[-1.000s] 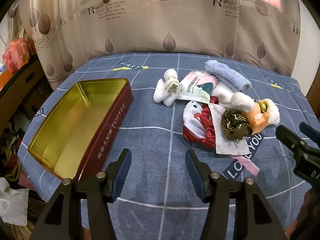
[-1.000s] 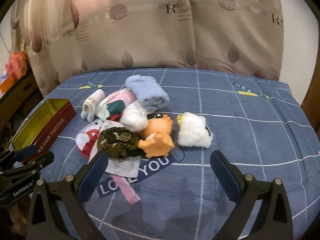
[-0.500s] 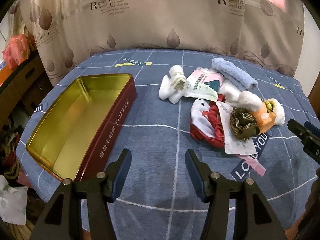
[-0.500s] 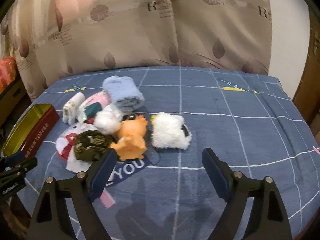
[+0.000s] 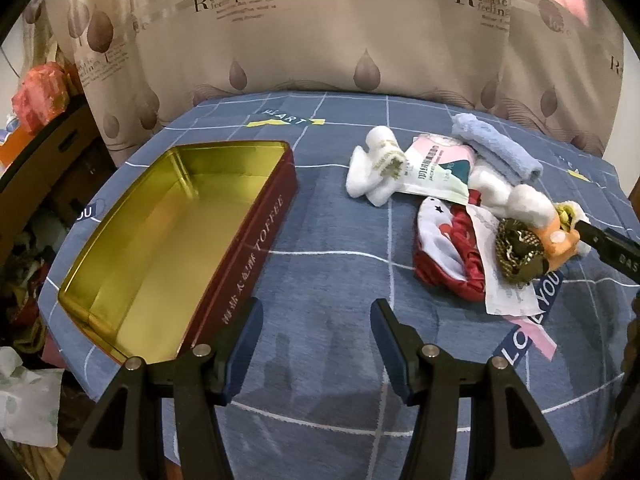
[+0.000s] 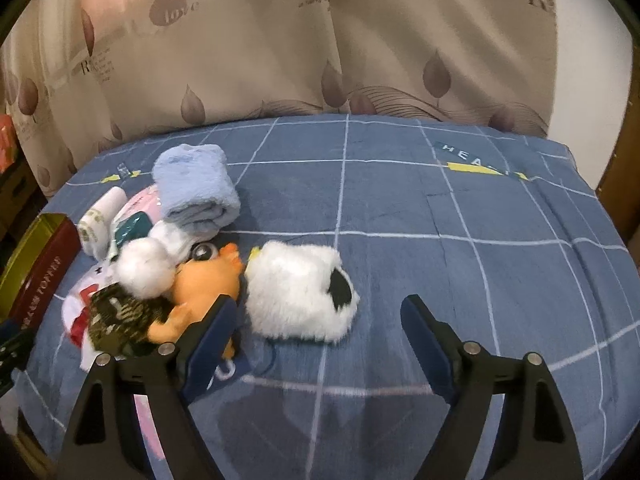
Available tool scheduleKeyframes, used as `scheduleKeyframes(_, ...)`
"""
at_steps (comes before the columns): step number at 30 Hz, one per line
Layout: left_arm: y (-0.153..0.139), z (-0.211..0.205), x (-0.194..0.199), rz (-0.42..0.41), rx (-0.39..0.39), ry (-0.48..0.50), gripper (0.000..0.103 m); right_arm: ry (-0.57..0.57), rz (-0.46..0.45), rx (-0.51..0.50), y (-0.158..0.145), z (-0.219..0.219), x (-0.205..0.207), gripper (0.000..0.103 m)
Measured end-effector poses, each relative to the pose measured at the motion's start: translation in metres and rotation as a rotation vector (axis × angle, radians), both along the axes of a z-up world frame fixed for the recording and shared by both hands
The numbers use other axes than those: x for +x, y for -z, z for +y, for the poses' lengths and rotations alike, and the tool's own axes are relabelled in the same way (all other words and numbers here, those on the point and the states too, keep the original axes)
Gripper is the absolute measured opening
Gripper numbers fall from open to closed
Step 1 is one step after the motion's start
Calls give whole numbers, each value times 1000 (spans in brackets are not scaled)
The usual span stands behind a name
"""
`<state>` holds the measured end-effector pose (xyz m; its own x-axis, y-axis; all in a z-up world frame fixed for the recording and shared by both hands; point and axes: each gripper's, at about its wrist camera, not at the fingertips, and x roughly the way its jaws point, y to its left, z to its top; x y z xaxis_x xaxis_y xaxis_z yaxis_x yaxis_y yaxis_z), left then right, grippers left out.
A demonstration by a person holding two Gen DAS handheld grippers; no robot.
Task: Organize soft objects
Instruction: 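Move the right gripper onto the white fluffy plush and close it, then reach the left gripper to the white rolled cloth and close on it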
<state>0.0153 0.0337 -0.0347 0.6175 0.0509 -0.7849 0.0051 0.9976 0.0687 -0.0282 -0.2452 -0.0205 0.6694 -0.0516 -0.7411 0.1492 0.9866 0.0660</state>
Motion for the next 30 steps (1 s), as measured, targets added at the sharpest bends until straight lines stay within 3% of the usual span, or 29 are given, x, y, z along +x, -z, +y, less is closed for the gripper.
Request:
scheduleKeyframes(5, -2, 1, 5, -4, 20, -2, 57, -28, 31, -4, 10, -4, 27, 77)
scheduleKeyframes(10, -5, 2, 13, -4, 18, 7, 57, -50, 47, 6, 19, -6, 43, 65)
scheduleKeyframes(19, -13, -4, 38, -13, 41, 22, 57, -88, 43, 202, 33, -21, 54, 51)
scheduleKeyframes(30, -17, -17, 55, -32, 40, 60, 57, -79, -2, 184, 22, -31, 40, 51)
